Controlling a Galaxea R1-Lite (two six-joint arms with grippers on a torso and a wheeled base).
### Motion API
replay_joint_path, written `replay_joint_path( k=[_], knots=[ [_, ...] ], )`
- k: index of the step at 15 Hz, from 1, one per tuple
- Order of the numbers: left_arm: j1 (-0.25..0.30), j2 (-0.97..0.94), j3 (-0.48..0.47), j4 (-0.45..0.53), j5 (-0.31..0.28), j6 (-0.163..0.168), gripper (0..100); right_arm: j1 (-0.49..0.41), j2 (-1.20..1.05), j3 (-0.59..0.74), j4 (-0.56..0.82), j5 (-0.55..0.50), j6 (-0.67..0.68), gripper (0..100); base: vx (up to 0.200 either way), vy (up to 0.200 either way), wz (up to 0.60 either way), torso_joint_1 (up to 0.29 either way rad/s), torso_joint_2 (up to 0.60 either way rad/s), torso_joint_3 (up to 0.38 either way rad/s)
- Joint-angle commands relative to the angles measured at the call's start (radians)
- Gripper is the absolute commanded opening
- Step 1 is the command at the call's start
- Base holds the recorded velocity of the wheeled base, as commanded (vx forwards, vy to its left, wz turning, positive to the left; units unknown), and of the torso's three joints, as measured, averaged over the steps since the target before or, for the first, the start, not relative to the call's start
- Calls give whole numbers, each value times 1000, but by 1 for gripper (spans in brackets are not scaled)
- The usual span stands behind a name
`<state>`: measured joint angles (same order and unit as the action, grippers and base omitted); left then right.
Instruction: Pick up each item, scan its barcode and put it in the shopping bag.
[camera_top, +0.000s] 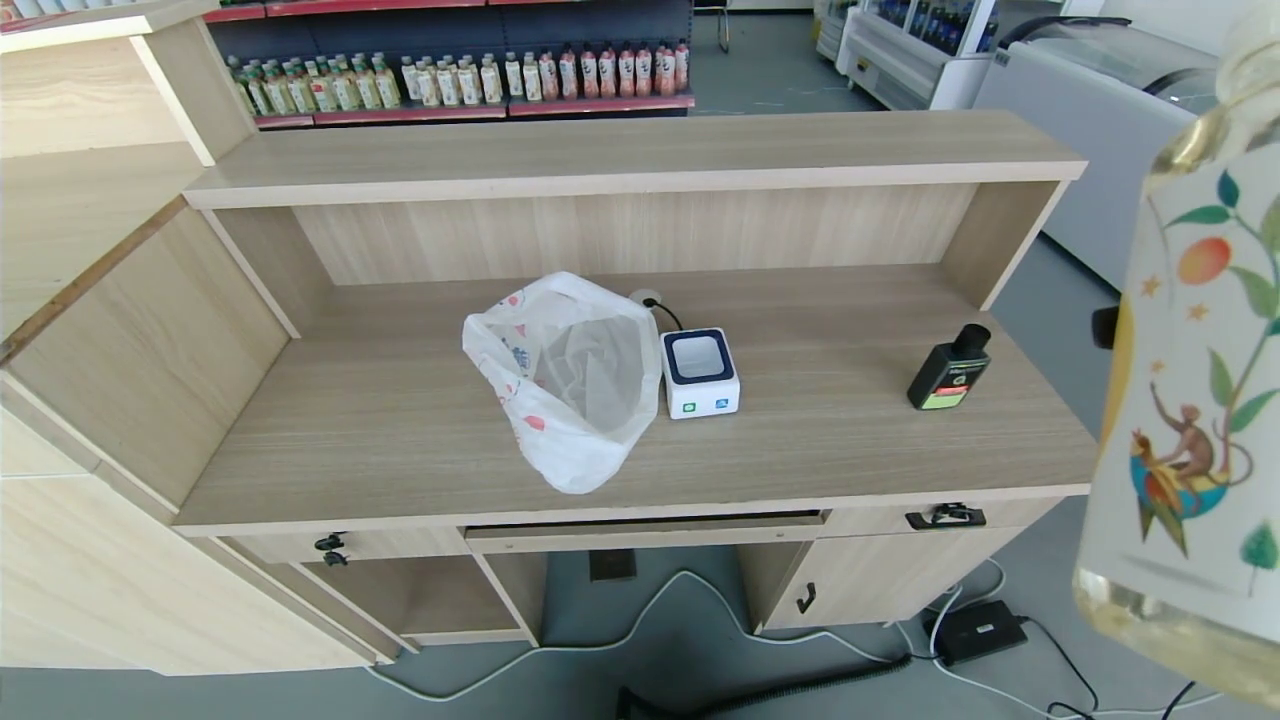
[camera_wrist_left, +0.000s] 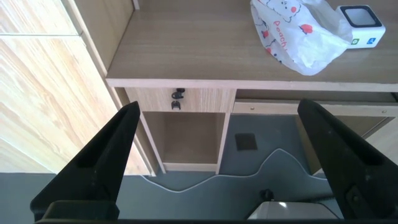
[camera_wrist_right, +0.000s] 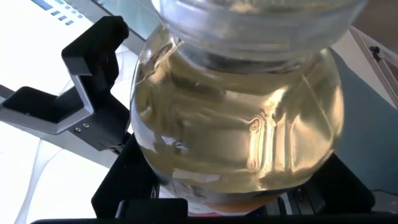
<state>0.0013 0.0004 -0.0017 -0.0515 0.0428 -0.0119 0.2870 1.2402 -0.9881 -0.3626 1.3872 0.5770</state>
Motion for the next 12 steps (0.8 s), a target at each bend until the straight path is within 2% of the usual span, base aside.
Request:
replay_joint_path(
  k=[1,12],
  knots=[
    [0,0,0,-1,0,0,100,0,-5,12,-1,1,0,0,0,0,0,0,0,0],
    [0,0,0,-1,0,0,100,0,-7,26,-1,-31,-25,0,0,0,0,0,0,0]
  ],
)
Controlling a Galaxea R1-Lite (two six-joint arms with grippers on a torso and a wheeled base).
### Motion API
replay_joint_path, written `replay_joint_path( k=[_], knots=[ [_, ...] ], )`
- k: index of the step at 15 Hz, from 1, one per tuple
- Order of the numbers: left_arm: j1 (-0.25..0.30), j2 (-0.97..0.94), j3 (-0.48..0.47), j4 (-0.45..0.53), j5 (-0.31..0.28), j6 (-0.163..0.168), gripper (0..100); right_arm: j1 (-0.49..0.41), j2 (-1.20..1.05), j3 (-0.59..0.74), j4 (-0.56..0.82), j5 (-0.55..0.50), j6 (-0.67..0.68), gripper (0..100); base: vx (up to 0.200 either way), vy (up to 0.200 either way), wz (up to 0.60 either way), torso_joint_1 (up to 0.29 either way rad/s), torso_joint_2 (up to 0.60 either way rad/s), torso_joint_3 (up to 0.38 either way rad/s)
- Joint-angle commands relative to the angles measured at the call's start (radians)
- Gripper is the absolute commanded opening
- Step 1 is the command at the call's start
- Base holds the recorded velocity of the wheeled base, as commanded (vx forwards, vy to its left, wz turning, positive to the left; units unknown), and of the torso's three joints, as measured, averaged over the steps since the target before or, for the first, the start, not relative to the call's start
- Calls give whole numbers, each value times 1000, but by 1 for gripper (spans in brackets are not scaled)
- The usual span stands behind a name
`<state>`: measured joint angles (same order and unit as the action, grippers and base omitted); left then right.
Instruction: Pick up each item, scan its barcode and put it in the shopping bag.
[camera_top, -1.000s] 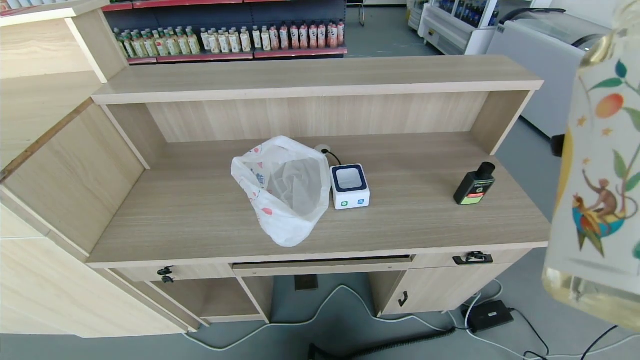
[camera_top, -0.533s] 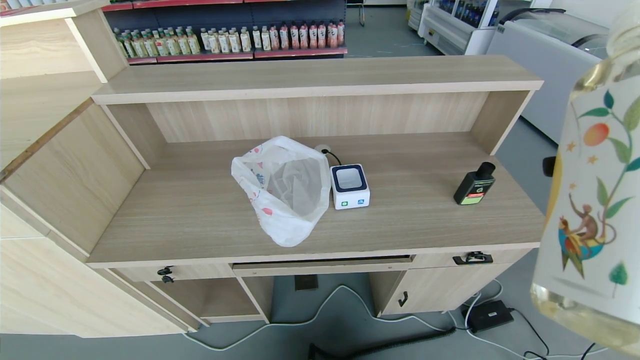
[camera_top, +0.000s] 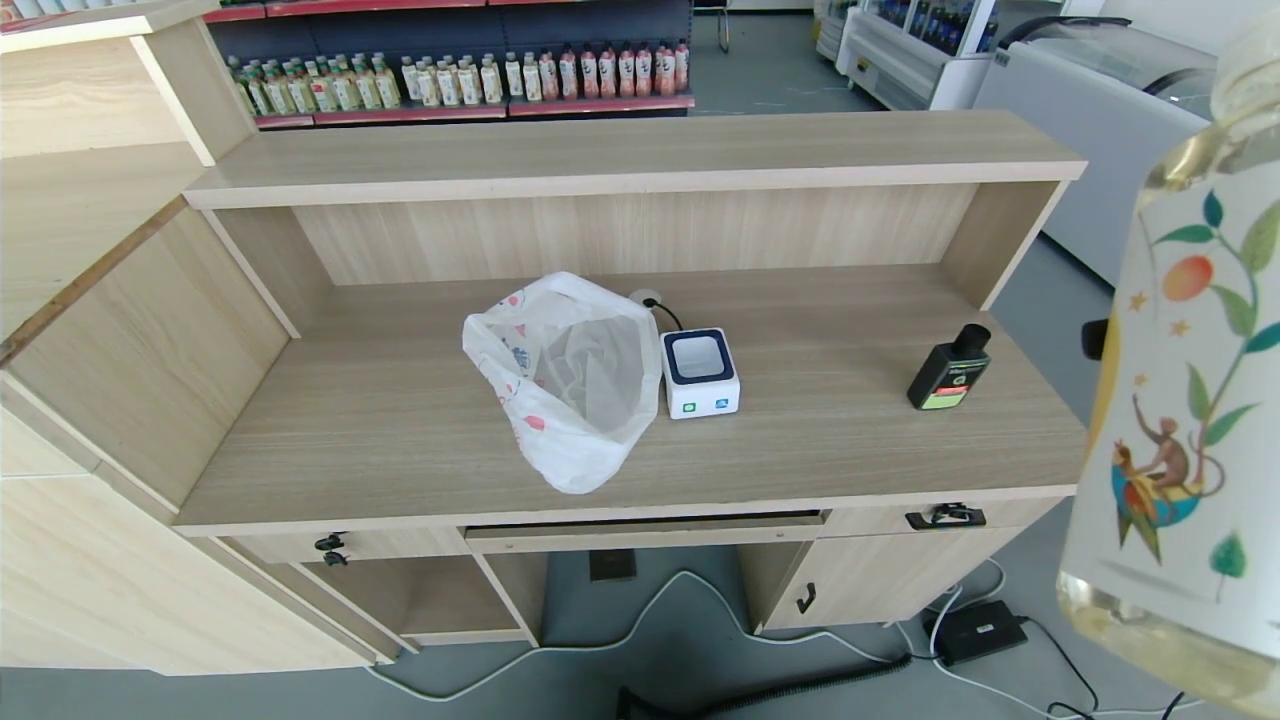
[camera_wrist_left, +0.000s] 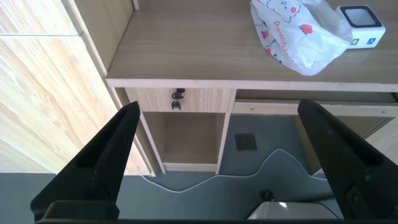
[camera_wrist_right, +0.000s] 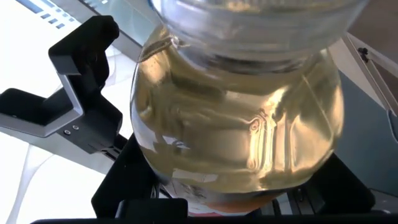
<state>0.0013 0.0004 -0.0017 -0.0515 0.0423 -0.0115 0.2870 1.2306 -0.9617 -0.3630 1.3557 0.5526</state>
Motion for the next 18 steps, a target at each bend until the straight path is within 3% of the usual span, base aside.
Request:
replay_joint_path(
  k=[1,5,8,9,10,11,12,14,18],
  knots=[
    [0,0,0,1,1,-1,100,0,3,0,-1,-9,-3,0,0,0,0,0,0,0],
    [0,0,0,1,1,-1,100,-14,12,8,-1,-43,-45,0,0,0,0,0,0,0],
    [0,0,0,-1,1,-1,100,-23,107,23,7,-445,-306,0,0,0,0,0,0,0],
    [0,0,0,-1,1,-1,100,-31,194,35,-8,-773,-546,0,0,0,0,0,0,0],
    [0,0,0,-1,1,-1,100,-72,224,41,-31,-922,-663,0,0,0,0,0,0,0],
    [0,0,0,-1,1,-1,100,-114,253,58,-97,-986,-780,0,0,0,0,0,0,0],
    [0,0,0,-1,1,-1,100,-123,265,70,-131,-994,-833,0,0,0,0,0,0,0],
    [0,0,0,-1,1,-1,100,-198,332,98,-297,-1017,-1162,0,0,0,0,0,0,0],
    [0,0,0,-1,1,-1,100,-243,385,126,-476,-989,-1432,0,0,0,0,0,0,0]
  ],
)
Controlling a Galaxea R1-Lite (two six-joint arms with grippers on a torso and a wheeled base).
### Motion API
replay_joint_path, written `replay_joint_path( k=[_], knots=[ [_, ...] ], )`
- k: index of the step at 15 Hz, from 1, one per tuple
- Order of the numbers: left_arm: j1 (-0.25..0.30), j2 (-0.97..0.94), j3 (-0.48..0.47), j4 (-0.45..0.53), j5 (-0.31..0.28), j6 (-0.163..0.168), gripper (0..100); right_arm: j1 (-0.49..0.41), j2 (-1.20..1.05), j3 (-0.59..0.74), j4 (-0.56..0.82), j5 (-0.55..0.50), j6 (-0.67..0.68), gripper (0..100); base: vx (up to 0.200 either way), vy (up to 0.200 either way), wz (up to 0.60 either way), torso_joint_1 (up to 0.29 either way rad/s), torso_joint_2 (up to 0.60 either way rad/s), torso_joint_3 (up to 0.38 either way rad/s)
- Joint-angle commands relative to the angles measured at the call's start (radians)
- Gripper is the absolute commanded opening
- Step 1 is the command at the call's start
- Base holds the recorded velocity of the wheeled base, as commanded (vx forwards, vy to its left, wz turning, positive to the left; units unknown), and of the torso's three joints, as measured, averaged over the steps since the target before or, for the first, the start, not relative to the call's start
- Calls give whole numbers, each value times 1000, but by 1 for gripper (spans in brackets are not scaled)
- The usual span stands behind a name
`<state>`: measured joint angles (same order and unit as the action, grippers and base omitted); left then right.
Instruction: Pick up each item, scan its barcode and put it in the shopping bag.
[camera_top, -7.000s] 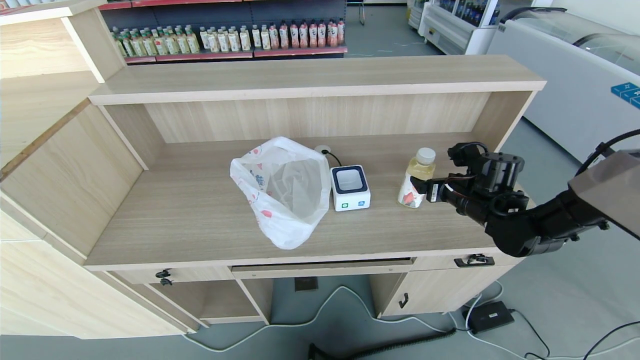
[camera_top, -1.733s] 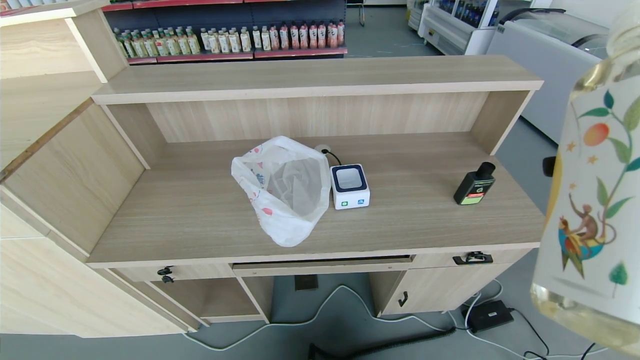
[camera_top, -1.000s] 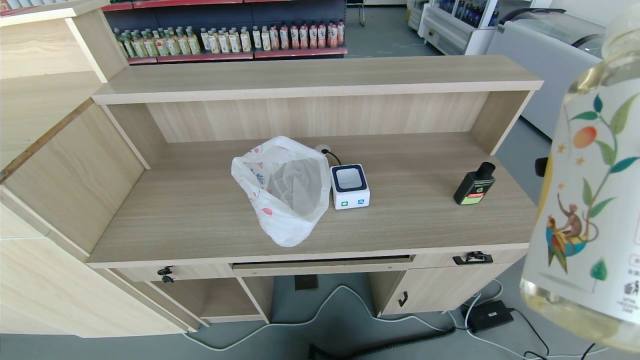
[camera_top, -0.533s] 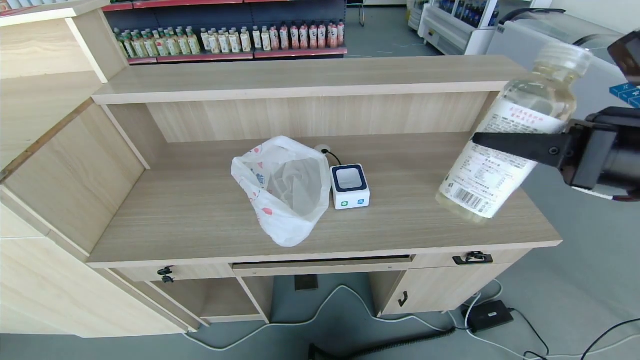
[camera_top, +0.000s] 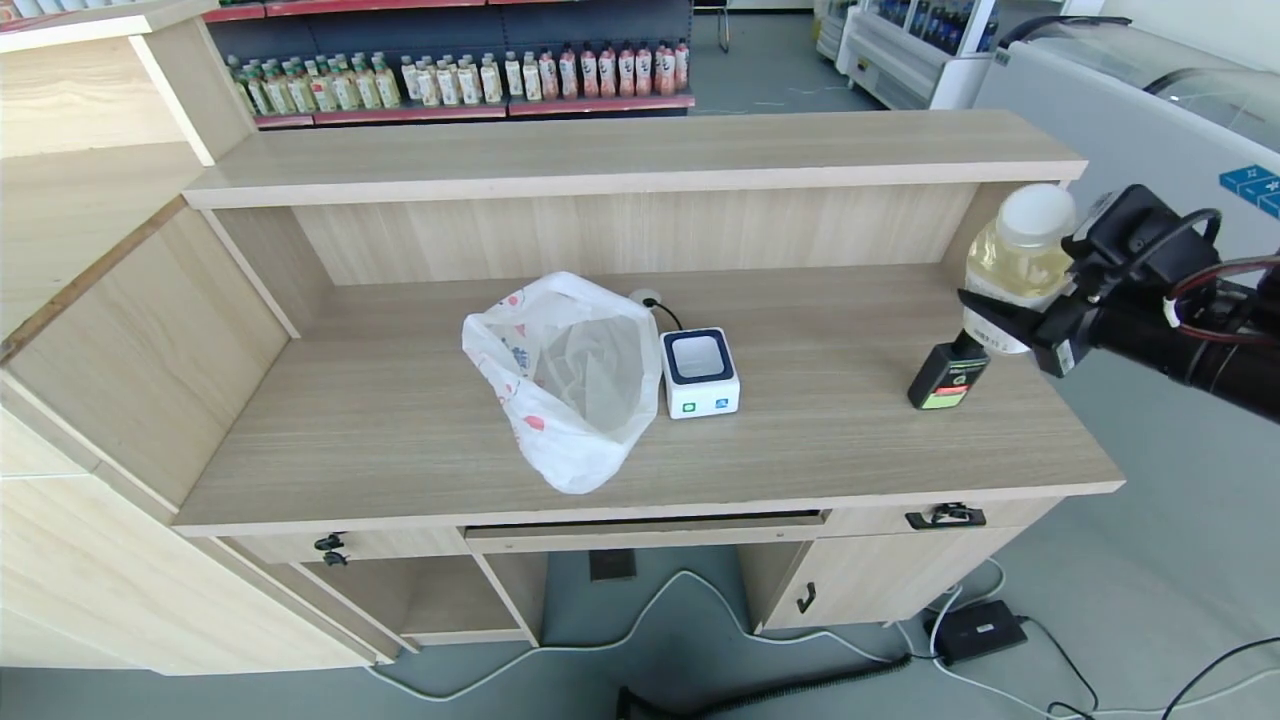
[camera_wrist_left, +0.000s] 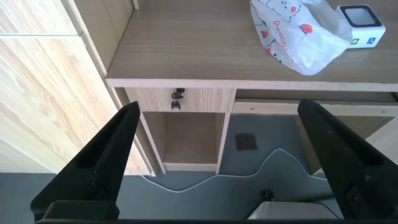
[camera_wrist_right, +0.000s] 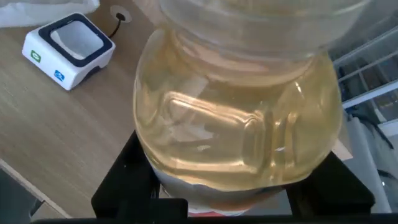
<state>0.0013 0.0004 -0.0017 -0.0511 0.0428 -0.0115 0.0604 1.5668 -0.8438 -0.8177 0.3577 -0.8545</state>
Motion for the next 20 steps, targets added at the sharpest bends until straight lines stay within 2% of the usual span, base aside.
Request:
replay_joint_path(
  k=[1,4,6,8,12,16,20],
  knots=[
    [0,0,0,-1,0,-1,100,-16,67,8,-81,69,-34,0,0,0,0,0,0,0],
    [0,0,0,-1,0,-1,100,-33,113,3,-213,188,-69,0,0,0,0,0,0,0],
    [0,0,0,-1,0,-1,100,-47,122,-27,-238,185,-135,0,0,0,0,0,0,0],
    [0,0,0,0,0,-1,100,-51,148,-43,-248,184,-213,0,0,0,600,5,5,2],
    [0,0,0,-1,0,-1,100,-16,280,-103,-350,225,-242,0,0,0,600,4,1,1],
    [0,0,0,-1,0,-1,100,-5,397,-124,-391,274,-331,0,0,0,0,0,0,0],
    [0,0,0,0,0,-1,100,10,493,-132,-569,380,-331,0,0,0,0,0,0,0]
  ],
)
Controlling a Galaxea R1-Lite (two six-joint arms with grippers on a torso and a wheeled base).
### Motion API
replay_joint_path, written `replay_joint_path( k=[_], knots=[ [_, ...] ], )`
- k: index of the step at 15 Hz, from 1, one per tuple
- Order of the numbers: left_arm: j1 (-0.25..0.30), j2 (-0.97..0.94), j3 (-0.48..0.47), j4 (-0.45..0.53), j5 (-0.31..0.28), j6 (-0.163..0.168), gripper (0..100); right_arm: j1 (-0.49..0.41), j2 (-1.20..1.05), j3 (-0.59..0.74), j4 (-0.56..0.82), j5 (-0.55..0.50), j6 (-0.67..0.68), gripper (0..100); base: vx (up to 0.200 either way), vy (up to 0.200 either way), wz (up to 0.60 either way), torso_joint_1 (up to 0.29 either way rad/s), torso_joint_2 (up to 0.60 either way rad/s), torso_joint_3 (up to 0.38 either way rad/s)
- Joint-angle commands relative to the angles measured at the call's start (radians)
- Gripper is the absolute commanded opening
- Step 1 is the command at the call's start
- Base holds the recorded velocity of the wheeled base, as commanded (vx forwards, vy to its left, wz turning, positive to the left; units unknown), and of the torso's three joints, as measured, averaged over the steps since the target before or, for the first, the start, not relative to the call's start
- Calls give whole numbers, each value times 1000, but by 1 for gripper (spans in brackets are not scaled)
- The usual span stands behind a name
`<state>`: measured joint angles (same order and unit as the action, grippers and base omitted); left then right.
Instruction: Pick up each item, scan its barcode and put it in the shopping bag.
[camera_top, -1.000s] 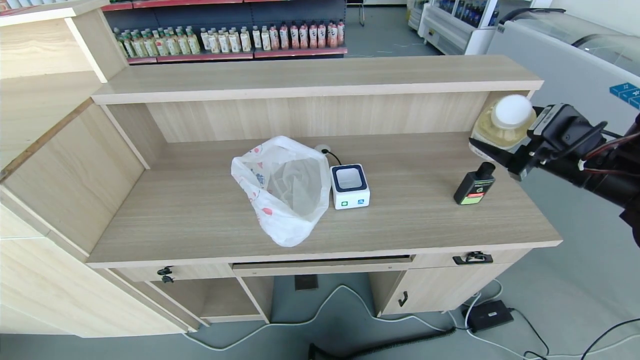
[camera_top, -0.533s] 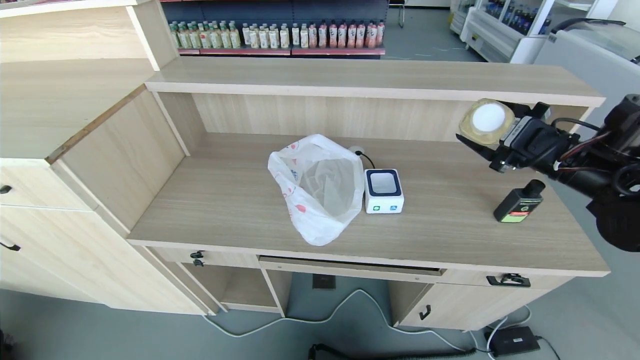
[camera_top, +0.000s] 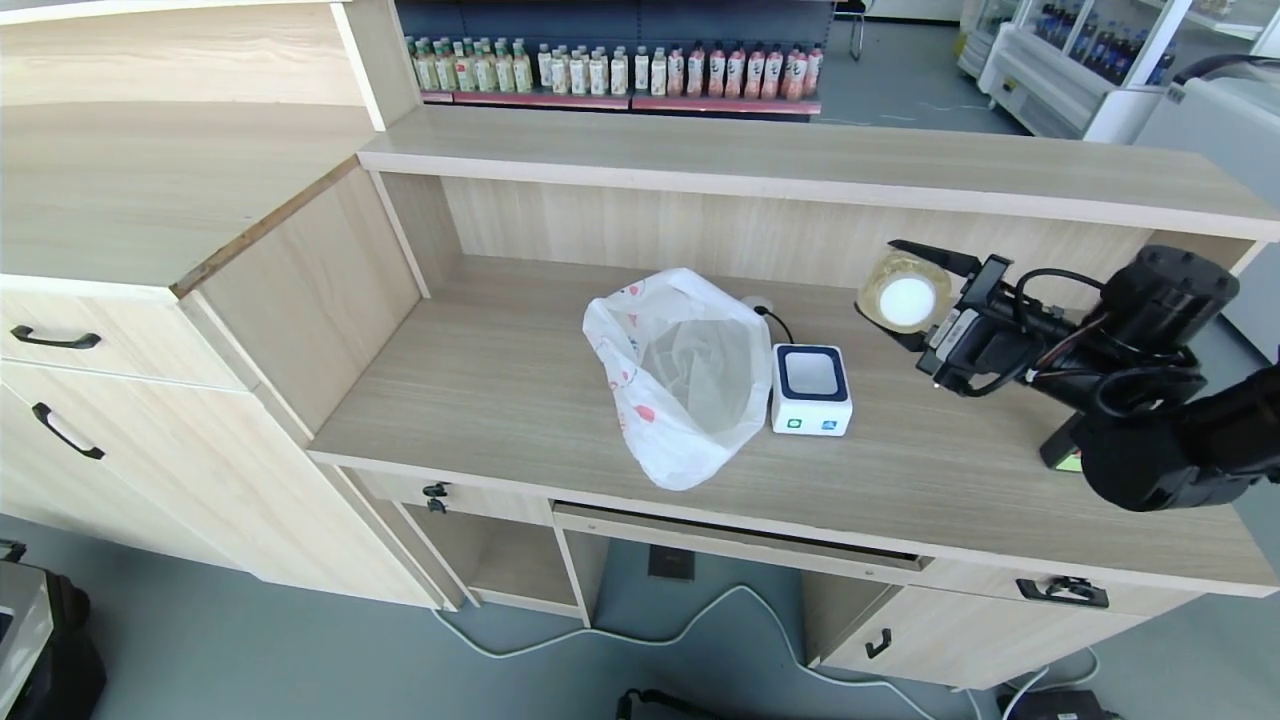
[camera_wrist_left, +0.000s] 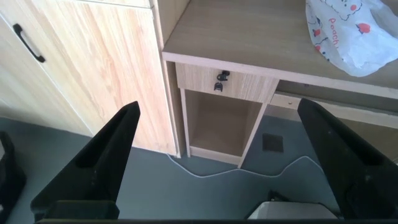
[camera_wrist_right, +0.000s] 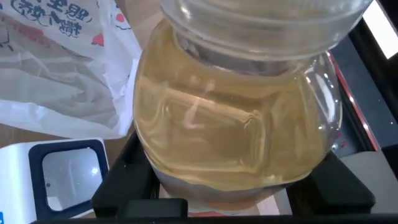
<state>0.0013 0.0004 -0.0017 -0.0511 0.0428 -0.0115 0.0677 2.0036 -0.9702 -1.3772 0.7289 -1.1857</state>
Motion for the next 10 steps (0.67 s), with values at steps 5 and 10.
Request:
replay_joint_path(
  k=[5,10],
  knots=[
    [0,0,0,0,0,-1,100,-9,119,-4,-36,47,-40,0,0,0,0,0,0,0],
    [0,0,0,0,0,-1,100,-6,178,-7,-69,44,-58,0,0,0,0,0,0,0]
  ],
)
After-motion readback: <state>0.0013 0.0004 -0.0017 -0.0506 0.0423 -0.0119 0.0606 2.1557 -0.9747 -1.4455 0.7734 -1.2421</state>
